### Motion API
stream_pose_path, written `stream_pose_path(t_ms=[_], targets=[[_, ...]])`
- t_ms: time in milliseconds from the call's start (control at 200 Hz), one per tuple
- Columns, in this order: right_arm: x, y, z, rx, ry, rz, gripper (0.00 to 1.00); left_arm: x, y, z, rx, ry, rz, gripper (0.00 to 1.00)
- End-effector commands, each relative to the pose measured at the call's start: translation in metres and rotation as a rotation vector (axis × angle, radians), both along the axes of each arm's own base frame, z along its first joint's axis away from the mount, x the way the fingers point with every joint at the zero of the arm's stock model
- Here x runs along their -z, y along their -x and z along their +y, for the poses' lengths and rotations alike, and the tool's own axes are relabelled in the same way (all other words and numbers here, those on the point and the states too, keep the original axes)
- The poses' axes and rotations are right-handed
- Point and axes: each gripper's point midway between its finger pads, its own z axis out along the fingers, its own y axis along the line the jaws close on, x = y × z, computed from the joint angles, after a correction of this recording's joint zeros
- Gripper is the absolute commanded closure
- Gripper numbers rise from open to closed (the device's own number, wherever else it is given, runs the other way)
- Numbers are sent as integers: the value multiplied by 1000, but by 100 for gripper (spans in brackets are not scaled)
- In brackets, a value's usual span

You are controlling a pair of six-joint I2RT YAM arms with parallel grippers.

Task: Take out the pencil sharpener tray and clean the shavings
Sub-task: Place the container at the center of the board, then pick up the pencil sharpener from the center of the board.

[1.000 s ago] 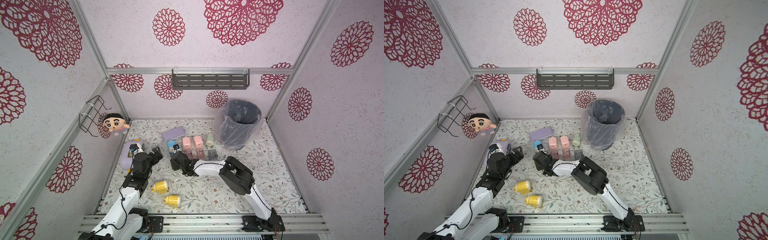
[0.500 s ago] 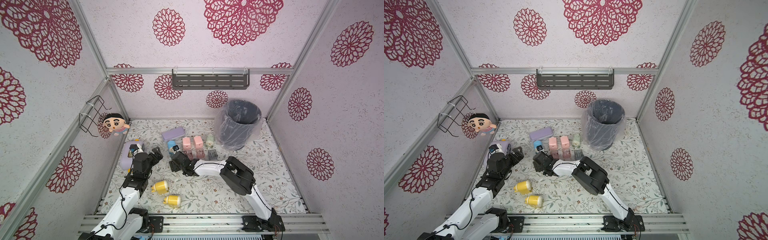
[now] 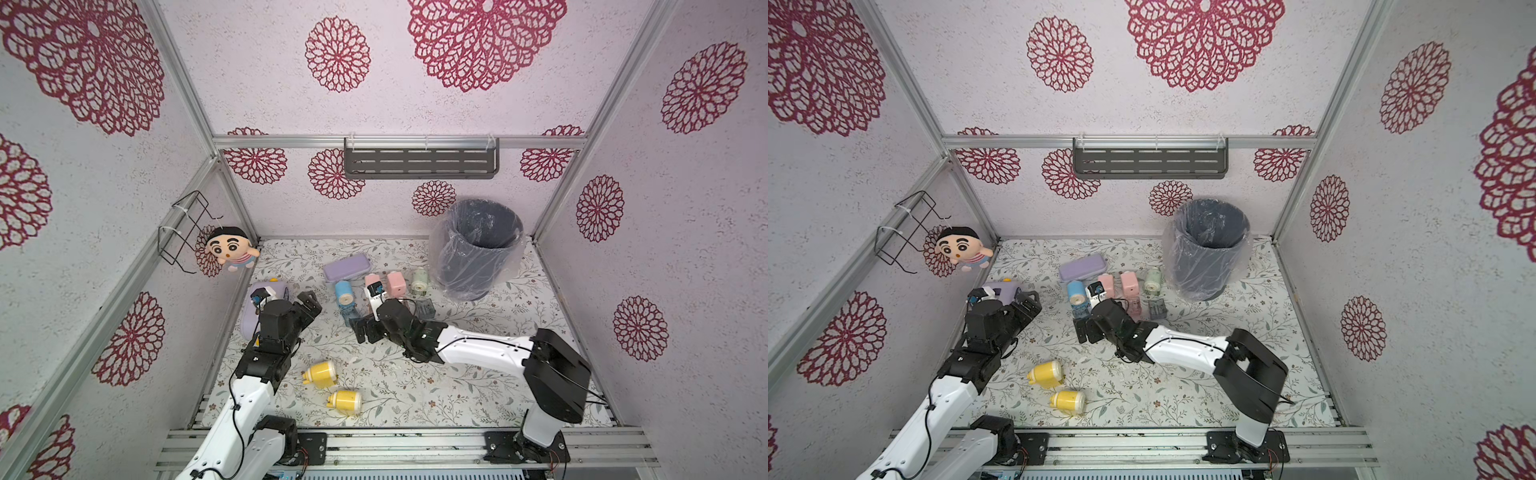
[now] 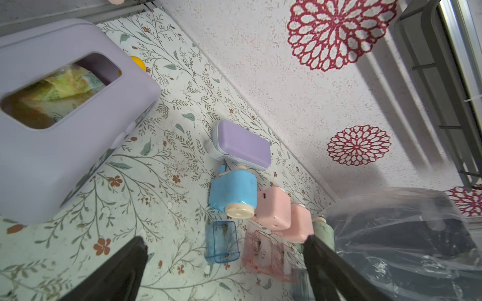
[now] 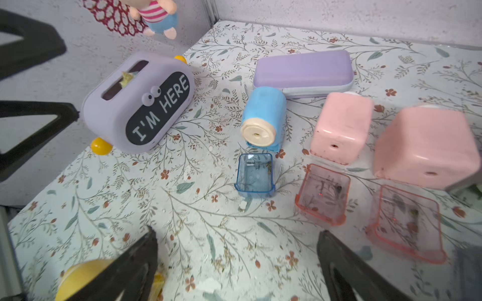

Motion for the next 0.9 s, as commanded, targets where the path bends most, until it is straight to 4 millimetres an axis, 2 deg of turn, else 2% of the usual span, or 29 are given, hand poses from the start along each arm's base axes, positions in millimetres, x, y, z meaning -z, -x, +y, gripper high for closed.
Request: stream_pose_path(t_ms=[0, 125, 230, 420, 525, 645, 786, 891], targets=[[-8, 7, -34, 33, -11, 15, 1, 12, 19, -8, 3, 113, 115, 3], [-8, 11, -79, 89, 6, 23, 1, 16, 34, -9, -34, 183, 209, 3], [-13, 3, -116, 151, -15, 8, 1, 26, 55, -4, -129, 241, 339, 3], [-10, -13, -157, 192, -75, 18, 1, 39, 103, 0, -300, 300, 610, 3], [-5, -15, -166, 209, -102, 9, 1, 38, 127, -4, -349, 273, 723, 2], [7, -16, -177, 244, -80, 0, 1, 39, 144, -13, -387, 265, 777, 2], [11, -14, -180, 248, -101, 2, 1, 48, 153, -21, -435, 290, 829, 2], [15, -15, -183, 258, -105, 5, 1, 57, 149, -24, -457, 291, 841, 3]])
